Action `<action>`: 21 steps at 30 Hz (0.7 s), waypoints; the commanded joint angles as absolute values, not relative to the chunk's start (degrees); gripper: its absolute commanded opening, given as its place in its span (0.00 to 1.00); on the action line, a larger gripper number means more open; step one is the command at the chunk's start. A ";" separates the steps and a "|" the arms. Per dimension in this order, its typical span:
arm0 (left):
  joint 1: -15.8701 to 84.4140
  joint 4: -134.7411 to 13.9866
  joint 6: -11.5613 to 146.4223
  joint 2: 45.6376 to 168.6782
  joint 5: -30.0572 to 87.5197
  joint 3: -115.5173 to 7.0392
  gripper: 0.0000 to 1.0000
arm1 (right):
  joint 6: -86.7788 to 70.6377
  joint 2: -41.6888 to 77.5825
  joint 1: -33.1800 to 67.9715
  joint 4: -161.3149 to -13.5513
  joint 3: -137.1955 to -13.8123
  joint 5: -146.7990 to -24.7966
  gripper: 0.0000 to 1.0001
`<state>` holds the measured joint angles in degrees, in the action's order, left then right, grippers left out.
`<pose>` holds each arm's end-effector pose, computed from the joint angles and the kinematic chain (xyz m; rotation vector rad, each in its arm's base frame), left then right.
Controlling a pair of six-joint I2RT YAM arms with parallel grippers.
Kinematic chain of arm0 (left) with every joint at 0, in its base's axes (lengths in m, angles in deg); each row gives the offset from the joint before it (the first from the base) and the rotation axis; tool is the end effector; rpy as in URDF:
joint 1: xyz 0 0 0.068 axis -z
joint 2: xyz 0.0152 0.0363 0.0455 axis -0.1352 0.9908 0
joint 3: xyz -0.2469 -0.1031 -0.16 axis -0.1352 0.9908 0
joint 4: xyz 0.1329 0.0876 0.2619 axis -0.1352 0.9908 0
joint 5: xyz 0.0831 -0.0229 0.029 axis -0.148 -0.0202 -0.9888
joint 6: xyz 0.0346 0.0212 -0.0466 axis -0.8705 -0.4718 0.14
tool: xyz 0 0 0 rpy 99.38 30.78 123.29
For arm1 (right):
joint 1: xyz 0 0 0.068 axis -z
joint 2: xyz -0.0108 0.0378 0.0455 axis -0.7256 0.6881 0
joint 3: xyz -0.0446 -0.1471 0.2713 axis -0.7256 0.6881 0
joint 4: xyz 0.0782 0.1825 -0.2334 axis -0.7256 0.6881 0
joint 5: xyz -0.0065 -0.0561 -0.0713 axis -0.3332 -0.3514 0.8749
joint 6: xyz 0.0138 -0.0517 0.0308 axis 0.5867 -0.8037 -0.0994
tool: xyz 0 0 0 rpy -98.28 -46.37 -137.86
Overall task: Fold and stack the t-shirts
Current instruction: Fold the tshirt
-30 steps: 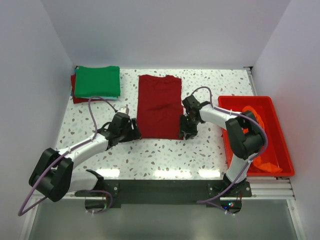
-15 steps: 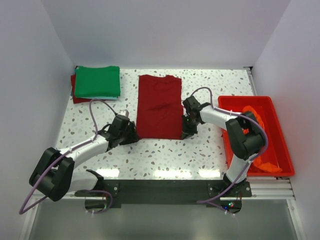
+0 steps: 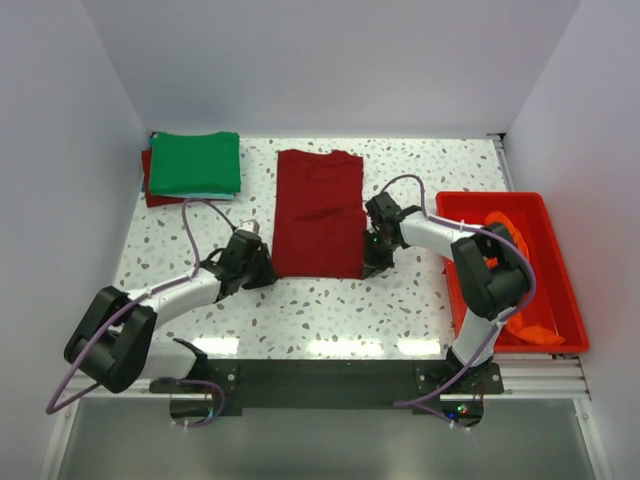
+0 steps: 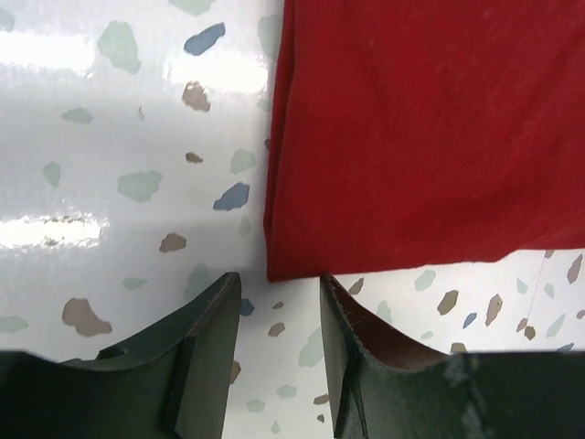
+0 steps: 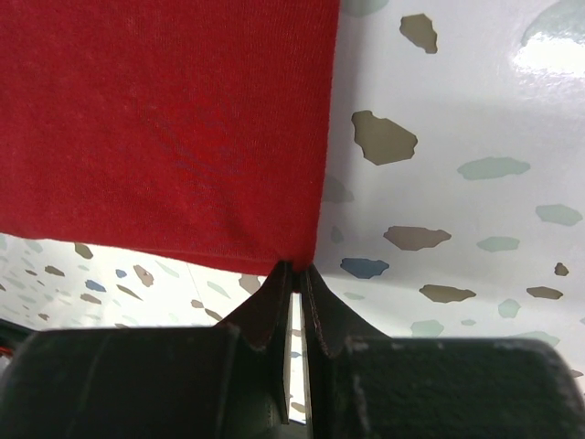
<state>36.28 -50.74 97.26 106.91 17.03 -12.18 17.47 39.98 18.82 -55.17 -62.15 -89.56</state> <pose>0.2338 -0.1237 0.1470 -0.3109 2.5207 -0.4302 0.3350 0.1862 0.1489 0.0779 2.9578 0.4677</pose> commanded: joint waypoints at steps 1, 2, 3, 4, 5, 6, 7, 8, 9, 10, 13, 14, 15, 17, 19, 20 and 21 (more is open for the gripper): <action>35.72 -52.91 96.81 110.14 15.55 -13.71 0.45 | 17.11 41.72 18.75 -56.74 -60.95 -88.79 0.04; 35.72 -52.91 96.55 110.76 15.55 -14.06 0.45 | 17.11 41.63 18.75 -56.65 -60.95 -88.70 0.04; 35.72 -53.00 96.46 111.29 15.55 -14.76 0.45 | 17.11 41.72 18.75 -56.56 -60.87 -88.79 0.04; 35.72 -53.44 96.28 112.16 15.55 -14.94 0.45 | 17.11 41.63 18.66 -56.65 -60.87 -88.79 0.04; 35.72 -53.70 96.02 112.61 15.64 -15.03 0.44 | 17.02 41.63 18.66 -56.56 -60.87 -88.79 0.04; 35.72 -53.88 95.93 112.96 15.72 -15.38 0.43 | 17.02 41.72 18.75 -56.56 -60.87 -88.79 0.04; 35.72 -53.79 95.93 113.66 15.72 -15.64 0.40 | 16.93 41.72 18.75 -56.48 -60.87 -88.70 0.03; 35.72 -53.53 95.75 113.93 15.72 -15.82 0.35 | 17.02 41.72 18.75 -56.39 -60.87 -88.70 0.03; 35.72 -53.27 95.75 114.10 15.81 -16.08 0.33 | 16.93 41.63 18.66 -56.39 -60.87 -88.62 0.03; 35.72 -53.18 95.75 114.28 15.81 -16.00 0.31 | 16.93 41.72 18.75 -56.39 -60.78 -88.53 0.03; 35.72 -52.21 95.93 113.50 15.72 -15.64 0.30 | 16.93 41.54 18.66 -56.04 -60.69 -88.35 0.03; 35.72 -51.95 96.19 113.06 15.72 -15.38 0.29 | 17.02 41.46 18.75 -55.95 -60.60 -88.18 0.02; 35.72 -51.77 96.28 112.62 15.72 -14.68 0.29 | 16.93 41.46 18.66 -55.95 -60.60 -88.00 0.02; 35.72 -52.21 96.46 111.12 15.72 -13.72 0.25 | 17.02 41.37 18.75 -56.04 -60.43 -88.00 0.01; 35.72 -53.26 96.63 110.59 15.99 -12.22 0.19 | 16.93 41.46 18.75 -56.04 -60.43 -87.91 0.00; 35.72 -53.70 96.55 110.68 16.16 -11.52 0.13 | 17.02 41.72 18.75 -56.04 -60.51 -87.83 0.00; 35.72 -54.40 96.54 110.85 16.60 -11.34 0.10 | 16.85 41.81 18.75 -55.86 -60.60 -87.82 0.00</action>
<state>36.00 -54.50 97.00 111.17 16.83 -13.49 17.47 39.98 18.82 -55.39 -61.98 -89.71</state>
